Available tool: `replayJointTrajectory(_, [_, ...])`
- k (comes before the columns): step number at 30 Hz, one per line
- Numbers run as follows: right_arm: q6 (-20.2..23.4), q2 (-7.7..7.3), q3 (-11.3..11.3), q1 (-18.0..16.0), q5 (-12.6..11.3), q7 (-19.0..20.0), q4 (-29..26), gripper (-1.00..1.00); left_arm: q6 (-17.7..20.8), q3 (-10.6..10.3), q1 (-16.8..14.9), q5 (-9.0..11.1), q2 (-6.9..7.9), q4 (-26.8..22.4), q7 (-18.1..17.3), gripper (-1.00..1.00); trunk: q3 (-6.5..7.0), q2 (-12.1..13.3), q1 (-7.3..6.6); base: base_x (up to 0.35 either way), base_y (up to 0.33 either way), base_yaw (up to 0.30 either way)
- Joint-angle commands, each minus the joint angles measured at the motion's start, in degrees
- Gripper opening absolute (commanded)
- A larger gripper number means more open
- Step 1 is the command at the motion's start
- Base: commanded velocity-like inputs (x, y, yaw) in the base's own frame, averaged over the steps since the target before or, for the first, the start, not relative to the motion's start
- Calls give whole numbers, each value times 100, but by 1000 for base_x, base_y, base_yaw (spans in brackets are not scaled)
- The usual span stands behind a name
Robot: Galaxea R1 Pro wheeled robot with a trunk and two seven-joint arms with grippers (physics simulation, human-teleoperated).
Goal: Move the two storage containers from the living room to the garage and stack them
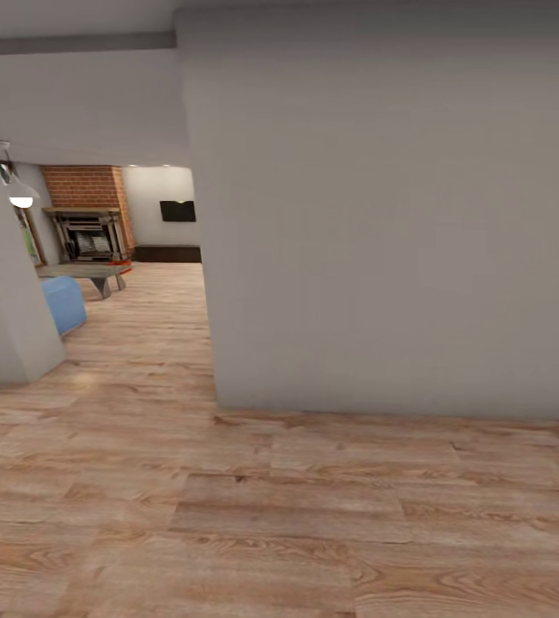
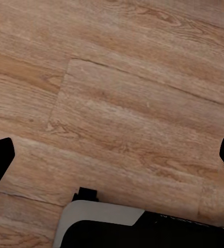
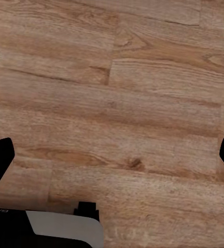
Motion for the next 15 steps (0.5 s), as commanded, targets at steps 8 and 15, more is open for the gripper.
replayJointTrajectory(8, [-15, -1, 36, -2, 4, -12, 6, 100, -21, 43, -5, 17, 2, 17, -46, 100, -2, -3, 5, 323, 0, 183])
replayJointTrajectory(15, [-15, -1, 36, -2, 4, -11, 6, 100, -21, 43, -6, 17, -3, 17, -46, 100, -2, -3, 5, 324, 0, 247])
